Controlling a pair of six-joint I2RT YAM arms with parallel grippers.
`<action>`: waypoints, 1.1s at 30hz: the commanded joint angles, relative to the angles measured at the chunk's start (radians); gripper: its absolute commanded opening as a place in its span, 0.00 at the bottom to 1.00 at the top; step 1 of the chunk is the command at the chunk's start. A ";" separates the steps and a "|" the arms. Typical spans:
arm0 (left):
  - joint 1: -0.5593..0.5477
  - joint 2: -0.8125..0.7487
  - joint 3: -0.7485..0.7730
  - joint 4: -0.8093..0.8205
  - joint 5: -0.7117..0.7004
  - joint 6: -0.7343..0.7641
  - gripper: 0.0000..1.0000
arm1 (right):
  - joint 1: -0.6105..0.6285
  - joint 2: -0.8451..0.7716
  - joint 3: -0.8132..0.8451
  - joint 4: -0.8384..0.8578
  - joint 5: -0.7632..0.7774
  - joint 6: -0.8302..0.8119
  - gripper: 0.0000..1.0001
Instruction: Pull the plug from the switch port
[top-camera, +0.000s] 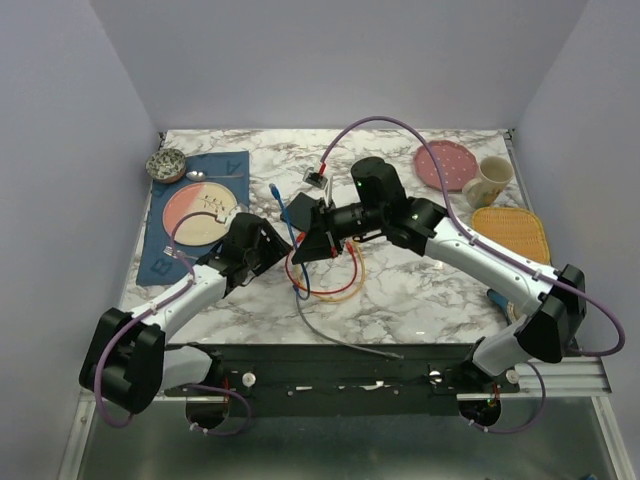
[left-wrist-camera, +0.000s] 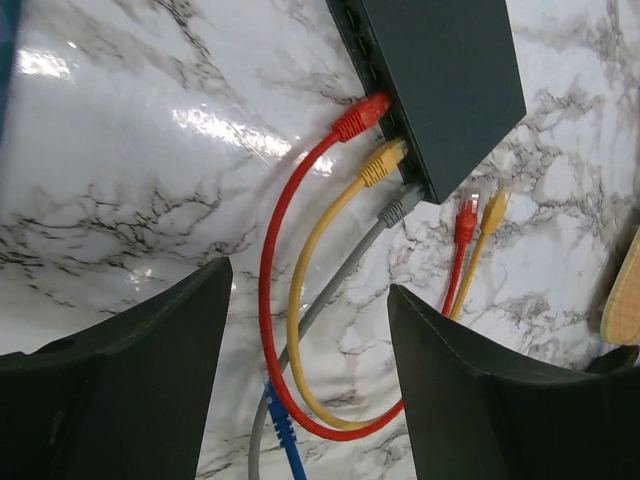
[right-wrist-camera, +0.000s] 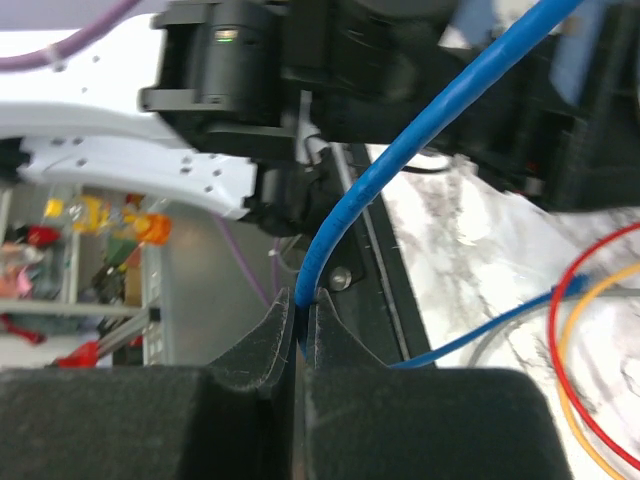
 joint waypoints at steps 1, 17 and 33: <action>-0.050 0.048 0.037 0.047 -0.008 -0.018 0.72 | 0.006 -0.046 0.015 0.029 -0.199 -0.010 0.01; -0.056 -0.067 -0.012 -0.025 -0.141 -0.039 0.72 | -0.049 -0.119 0.202 -0.135 0.728 -0.005 0.01; -0.056 -0.052 -0.018 -0.048 -0.132 -0.029 0.75 | -0.496 0.601 0.764 -0.482 0.982 0.097 0.01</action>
